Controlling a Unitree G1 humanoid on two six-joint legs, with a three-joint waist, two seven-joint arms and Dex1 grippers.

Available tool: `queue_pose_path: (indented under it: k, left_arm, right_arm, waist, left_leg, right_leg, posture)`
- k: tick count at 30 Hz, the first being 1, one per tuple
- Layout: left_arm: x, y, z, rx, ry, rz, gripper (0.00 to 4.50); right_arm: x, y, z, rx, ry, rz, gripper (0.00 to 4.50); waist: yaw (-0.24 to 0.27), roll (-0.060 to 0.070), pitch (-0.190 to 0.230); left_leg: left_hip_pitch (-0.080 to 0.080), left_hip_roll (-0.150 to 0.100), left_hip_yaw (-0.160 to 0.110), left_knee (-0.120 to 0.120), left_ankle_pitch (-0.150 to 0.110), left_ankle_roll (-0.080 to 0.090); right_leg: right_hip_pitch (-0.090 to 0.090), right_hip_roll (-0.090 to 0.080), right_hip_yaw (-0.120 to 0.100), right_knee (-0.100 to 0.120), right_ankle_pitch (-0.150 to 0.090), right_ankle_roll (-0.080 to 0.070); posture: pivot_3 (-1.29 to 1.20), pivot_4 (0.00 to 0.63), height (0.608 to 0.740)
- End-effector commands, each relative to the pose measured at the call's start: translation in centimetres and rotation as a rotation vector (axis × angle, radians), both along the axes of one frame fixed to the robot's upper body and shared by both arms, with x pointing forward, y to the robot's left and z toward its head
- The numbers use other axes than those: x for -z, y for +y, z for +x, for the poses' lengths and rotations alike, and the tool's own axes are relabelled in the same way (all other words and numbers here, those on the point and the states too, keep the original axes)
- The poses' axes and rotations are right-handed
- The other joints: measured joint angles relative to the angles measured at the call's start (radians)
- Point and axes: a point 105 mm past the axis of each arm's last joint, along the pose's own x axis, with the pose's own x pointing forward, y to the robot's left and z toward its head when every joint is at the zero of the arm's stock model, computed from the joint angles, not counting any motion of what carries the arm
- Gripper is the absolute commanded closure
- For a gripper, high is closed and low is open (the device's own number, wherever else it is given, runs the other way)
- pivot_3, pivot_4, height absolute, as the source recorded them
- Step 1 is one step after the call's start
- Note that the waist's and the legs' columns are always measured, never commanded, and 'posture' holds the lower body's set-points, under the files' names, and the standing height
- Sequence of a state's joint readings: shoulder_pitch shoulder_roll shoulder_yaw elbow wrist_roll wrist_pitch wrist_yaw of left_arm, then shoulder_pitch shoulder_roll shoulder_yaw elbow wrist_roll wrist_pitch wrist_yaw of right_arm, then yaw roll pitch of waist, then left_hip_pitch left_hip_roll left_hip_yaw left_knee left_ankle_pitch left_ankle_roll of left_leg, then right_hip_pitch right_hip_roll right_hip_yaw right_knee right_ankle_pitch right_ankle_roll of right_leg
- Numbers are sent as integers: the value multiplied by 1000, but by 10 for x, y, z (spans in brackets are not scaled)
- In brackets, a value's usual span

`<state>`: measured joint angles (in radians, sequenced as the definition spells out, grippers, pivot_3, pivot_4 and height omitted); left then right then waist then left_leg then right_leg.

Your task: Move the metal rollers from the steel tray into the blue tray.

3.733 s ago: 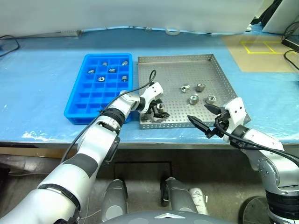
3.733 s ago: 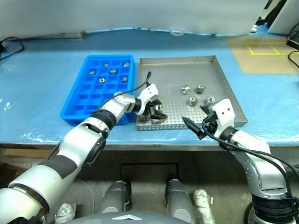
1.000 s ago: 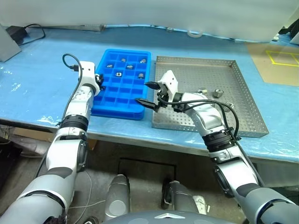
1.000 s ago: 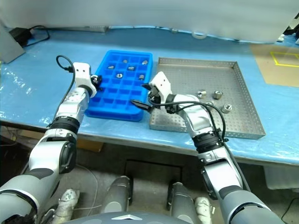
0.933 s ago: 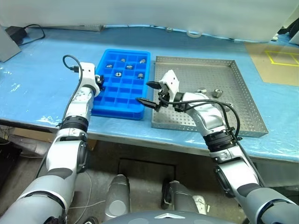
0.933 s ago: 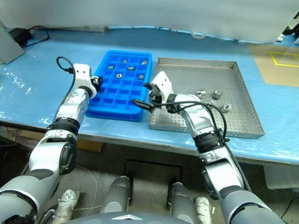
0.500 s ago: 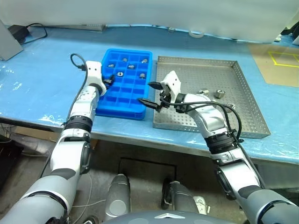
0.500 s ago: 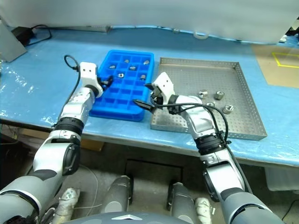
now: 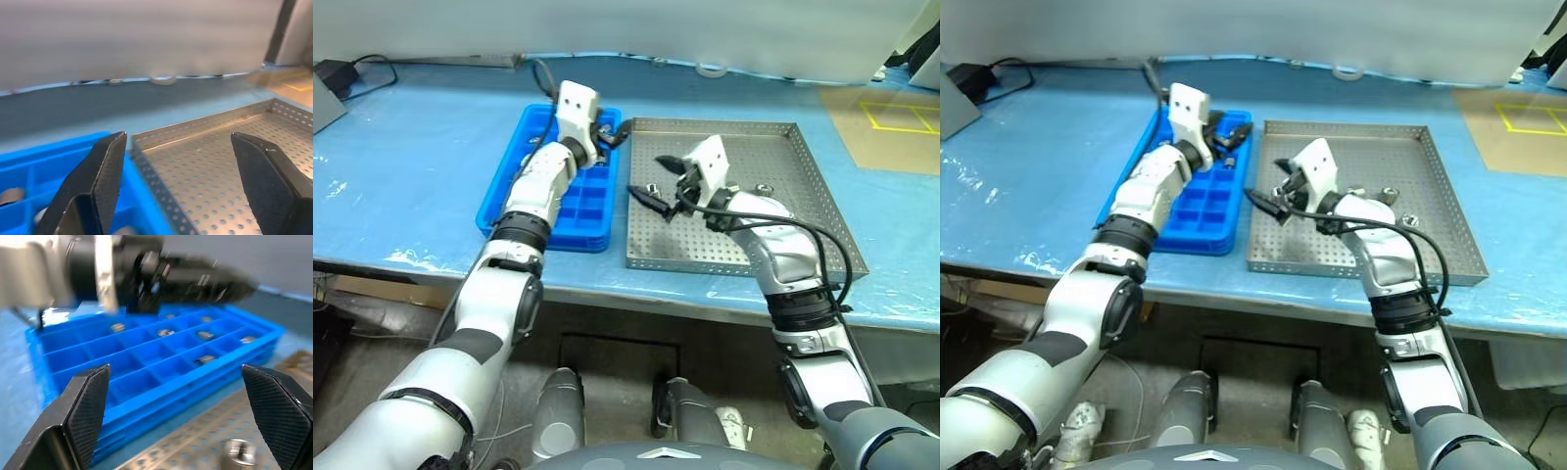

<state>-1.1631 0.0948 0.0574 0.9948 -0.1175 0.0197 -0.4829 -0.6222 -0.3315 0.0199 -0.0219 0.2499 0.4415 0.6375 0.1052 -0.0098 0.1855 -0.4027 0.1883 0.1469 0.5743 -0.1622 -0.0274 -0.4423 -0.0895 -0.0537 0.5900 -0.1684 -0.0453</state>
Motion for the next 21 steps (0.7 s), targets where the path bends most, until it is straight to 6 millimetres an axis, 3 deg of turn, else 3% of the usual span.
queue_pose_path:
  k: [1, 11, 21]
  left_arm:
    - [17, -16, 5, -27, 50, 171, 901]
    - [16, -53, 1, -35, 190, 224, 901]
    - [45, -43, -2, -43, 255, 416, 901]
  right_arm:
    - [-14, -18, -8, 66, -46, 33, 0]
    - [4, -30, -23, 151, -8, 16, 0]
    - [11, -37, -25, 187, 14, -6, 0]
  waist:
    - [-12, 0, 0]
    - [-68, 0, 0]
    - [-84, 0, 0]
  left_leg:
    - [0, 0, 0, 0, 0, 1]
    - [1, 0, 2, 0, -3, 5]
    - [0, 0, 2, 1, -2, 10]
  right_leg:
    - [0, 0, 0, -1, 0, 0]
    - [1, 1, 1, -3, 1, 1]
    - [2, 1, 1, -5, 1, 1]
  posture:
    - [-202, 150, 740]
    - [-296, 150, 740]
    - [-288, 150, 740]
